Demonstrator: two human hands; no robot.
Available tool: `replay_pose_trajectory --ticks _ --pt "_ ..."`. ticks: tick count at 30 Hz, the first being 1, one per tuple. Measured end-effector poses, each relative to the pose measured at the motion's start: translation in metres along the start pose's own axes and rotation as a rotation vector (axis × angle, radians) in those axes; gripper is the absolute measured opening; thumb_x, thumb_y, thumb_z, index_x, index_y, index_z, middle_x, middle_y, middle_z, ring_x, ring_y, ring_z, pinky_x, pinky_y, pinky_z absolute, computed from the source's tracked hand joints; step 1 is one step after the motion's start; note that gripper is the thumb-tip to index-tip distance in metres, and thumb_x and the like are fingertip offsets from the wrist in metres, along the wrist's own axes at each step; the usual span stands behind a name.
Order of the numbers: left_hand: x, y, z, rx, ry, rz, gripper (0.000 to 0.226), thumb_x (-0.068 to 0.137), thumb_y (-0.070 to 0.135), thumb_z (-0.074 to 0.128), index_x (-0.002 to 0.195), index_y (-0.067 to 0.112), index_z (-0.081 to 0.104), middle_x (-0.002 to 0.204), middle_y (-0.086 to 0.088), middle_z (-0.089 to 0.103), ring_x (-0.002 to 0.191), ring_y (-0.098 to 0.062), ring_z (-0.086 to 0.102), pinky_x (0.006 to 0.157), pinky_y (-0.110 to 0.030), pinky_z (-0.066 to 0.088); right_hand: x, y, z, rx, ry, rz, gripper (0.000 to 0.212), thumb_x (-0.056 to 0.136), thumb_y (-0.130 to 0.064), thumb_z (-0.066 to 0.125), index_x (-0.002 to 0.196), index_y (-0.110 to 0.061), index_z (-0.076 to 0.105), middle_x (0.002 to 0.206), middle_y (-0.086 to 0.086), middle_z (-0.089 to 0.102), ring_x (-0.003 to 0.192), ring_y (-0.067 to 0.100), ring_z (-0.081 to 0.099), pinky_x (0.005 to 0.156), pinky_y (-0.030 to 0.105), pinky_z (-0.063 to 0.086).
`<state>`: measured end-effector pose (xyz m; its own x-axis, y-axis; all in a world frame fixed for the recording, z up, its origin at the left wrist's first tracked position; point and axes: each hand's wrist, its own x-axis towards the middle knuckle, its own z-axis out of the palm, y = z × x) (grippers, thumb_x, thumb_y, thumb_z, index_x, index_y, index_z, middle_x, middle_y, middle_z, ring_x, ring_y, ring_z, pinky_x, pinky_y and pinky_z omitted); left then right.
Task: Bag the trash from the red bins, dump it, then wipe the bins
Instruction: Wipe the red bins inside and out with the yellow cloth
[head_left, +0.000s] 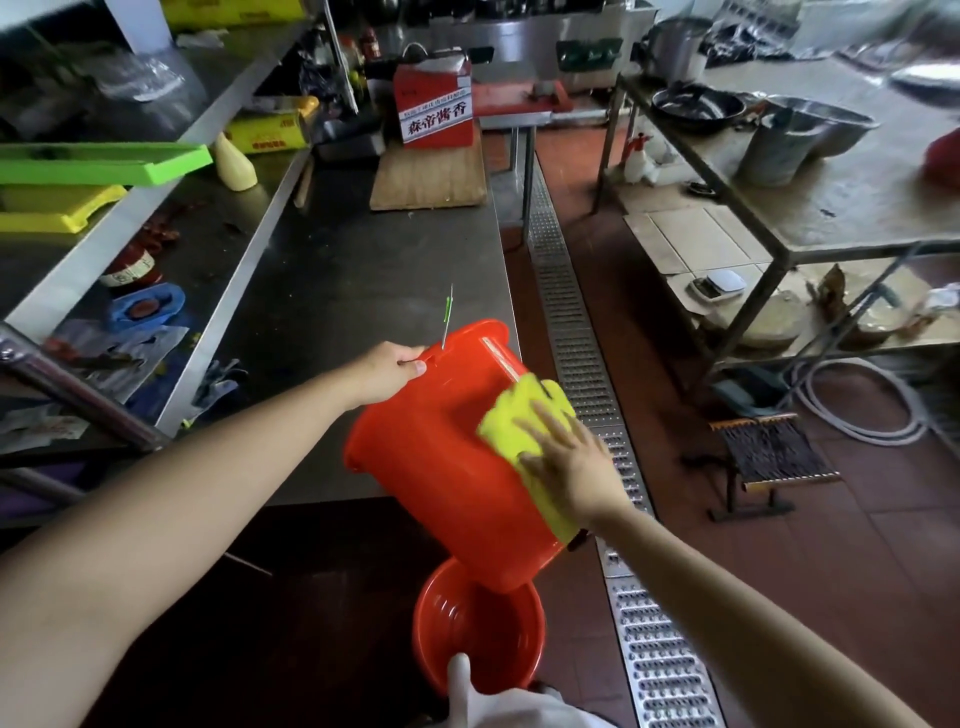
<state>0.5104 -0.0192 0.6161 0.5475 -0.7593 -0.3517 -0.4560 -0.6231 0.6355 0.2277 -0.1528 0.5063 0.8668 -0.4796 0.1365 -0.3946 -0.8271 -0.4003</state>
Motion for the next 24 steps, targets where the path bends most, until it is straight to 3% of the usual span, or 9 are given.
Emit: replay_pose_trajectory --ticks 2,4,9,11,13,16,19,21,24 --pt "-0.001 0.003 0.002 -0.002 0.006 -0.009 0.043 0.102 0.036 0.050 0.144 0.031 0.047 0.144 0.004 0.051 0.134 -0.020 0.047 0.113 -0.041 0.035 0.001 0.016 -0.006 0.186 -0.028 0.231 0.053 0.098 -0.059 0.045 0.150 -0.045 0.039 0.164 -0.016 0.023 0.146 0.027 0.034 0.114 0.049 0.036" --pt "0.000 0.007 0.002 -0.013 0.009 -0.016 0.041 0.102 0.035 0.049 0.143 0.031 0.049 0.142 0.003 0.054 0.130 -0.020 0.051 0.112 -0.043 0.037 -0.005 0.007 -0.002 0.150 0.004 0.273 0.052 0.099 -0.058 0.046 0.149 -0.048 0.037 0.164 -0.014 0.024 0.146 0.030 0.033 0.113 0.051 0.035" --pt "0.001 0.017 0.005 -0.056 0.015 0.000 0.038 0.102 0.027 0.050 0.140 0.022 0.054 0.133 -0.002 0.062 0.112 -0.014 0.059 0.100 -0.029 0.043 -0.050 -0.055 0.046 -0.256 0.149 -0.172 0.059 0.097 -0.045 0.051 0.151 -0.051 0.028 0.168 -0.005 0.015 0.150 0.047 0.016 0.112 0.063 0.027" --pt "0.000 0.019 0.006 -0.048 0.007 0.003 0.040 0.103 0.026 0.049 0.143 0.020 0.050 0.137 -0.002 0.058 0.117 -0.015 0.056 0.098 -0.027 0.040 -0.063 -0.060 0.057 -0.328 0.116 -0.381 0.062 0.098 -0.038 0.054 0.153 -0.046 0.027 0.169 -0.004 0.010 0.150 0.048 0.012 0.114 0.066 0.022" --pt "0.000 0.018 0.005 -0.044 0.004 0.001 0.044 0.103 0.026 0.049 0.146 0.019 0.046 0.143 -0.002 0.053 0.126 -0.018 0.052 0.101 -0.028 0.038 -0.064 -0.043 0.048 -0.314 0.107 -0.455 0.059 0.100 -0.043 0.055 0.153 -0.043 0.031 0.168 -0.006 0.013 0.152 0.041 0.016 0.116 0.061 0.024" --pt "-0.001 0.017 0.006 -0.045 -0.005 0.010 0.044 0.104 0.026 0.048 0.147 0.021 0.044 0.146 0.000 0.050 0.132 -0.020 0.048 0.107 -0.033 0.037 -0.047 -0.007 0.016 -0.098 0.130 -0.092 0.051 0.100 -0.061 0.044 0.149 -0.046 0.040 0.165 -0.014 0.020 0.149 0.028 0.029 0.112 0.051 0.034" --pt "-0.002 0.019 0.009 -0.025 -0.005 -0.008 0.043 0.104 0.030 0.045 0.147 0.025 0.043 0.147 0.001 0.049 0.135 -0.024 0.045 0.112 -0.042 0.034 -0.030 0.022 -0.006 0.179 0.075 0.309 0.061 0.096 -0.068 0.034 0.146 -0.037 0.049 0.162 -0.015 0.028 0.141 0.028 0.041 0.112 0.046 0.036" --pt "-0.002 0.019 0.008 -0.012 0.006 -0.026 0.044 0.104 0.032 0.046 0.147 0.026 0.044 0.147 0.000 0.049 0.135 -0.025 0.045 0.113 -0.045 0.035 -0.029 0.021 -0.006 0.239 0.080 0.333 0.067 0.092 -0.072 0.031 0.146 -0.036 0.050 0.161 -0.014 0.031 0.141 0.030 0.041 0.112 0.048 0.035" --pt "-0.002 0.020 0.007 0.008 0.024 -0.033 0.044 0.103 0.032 0.048 0.145 0.023 0.046 0.146 0.000 0.050 0.134 -0.024 0.047 0.110 -0.042 0.035 -0.050 -0.003 0.016 0.049 0.171 0.201 0.052 0.098 -0.065 0.037 0.148 -0.049 0.041 0.163 -0.011 0.028 0.145 0.033 0.034 0.112 0.053 0.033"
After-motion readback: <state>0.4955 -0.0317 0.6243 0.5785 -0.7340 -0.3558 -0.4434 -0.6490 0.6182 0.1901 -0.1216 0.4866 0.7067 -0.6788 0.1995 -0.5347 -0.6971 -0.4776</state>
